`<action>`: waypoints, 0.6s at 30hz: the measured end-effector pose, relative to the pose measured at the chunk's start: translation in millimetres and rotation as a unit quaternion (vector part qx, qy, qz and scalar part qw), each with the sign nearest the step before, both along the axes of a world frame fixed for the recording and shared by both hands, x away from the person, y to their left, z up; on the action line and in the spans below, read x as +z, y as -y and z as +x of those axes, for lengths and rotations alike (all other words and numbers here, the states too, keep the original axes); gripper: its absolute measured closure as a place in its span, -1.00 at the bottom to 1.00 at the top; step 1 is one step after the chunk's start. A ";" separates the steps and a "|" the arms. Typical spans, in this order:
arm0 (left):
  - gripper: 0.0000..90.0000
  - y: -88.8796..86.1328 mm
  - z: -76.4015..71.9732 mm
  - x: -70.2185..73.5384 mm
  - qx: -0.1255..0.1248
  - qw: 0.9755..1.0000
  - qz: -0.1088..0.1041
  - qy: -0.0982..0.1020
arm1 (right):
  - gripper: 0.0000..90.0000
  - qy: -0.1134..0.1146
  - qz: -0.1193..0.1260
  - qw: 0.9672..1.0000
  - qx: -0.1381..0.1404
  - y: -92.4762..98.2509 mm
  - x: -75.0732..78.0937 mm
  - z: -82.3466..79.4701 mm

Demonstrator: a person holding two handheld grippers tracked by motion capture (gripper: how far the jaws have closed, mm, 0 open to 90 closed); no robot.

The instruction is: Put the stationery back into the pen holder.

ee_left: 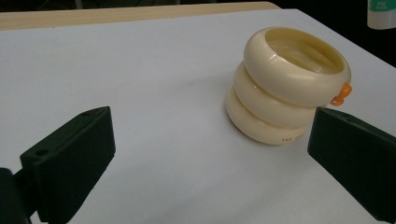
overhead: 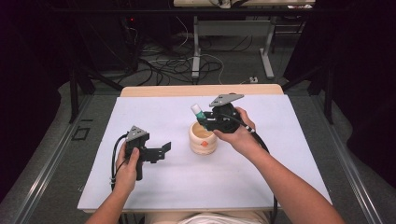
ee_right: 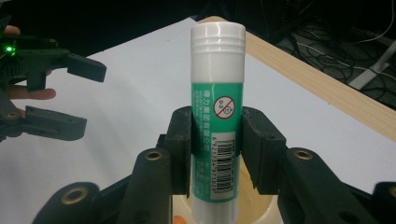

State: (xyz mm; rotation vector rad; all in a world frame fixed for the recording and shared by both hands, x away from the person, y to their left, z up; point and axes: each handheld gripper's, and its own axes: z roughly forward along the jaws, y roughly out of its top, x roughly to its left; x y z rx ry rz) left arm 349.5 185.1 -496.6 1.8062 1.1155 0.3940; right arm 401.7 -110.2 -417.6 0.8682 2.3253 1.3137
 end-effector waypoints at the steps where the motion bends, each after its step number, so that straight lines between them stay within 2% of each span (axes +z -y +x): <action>1: -0.98 -0.1 0.0 0.0 0.000 1.000 0.001 0.000 | 0.45 -0.001 0.000 1.000 -0.003 1.3 0.4 0.7; 18: -0.98 -0.4 0.2 -0.2 0.000 1.000 0.001 0.000 | 0.45 0.024 0.041 0.998 -0.044 16.9 -0.3 14.0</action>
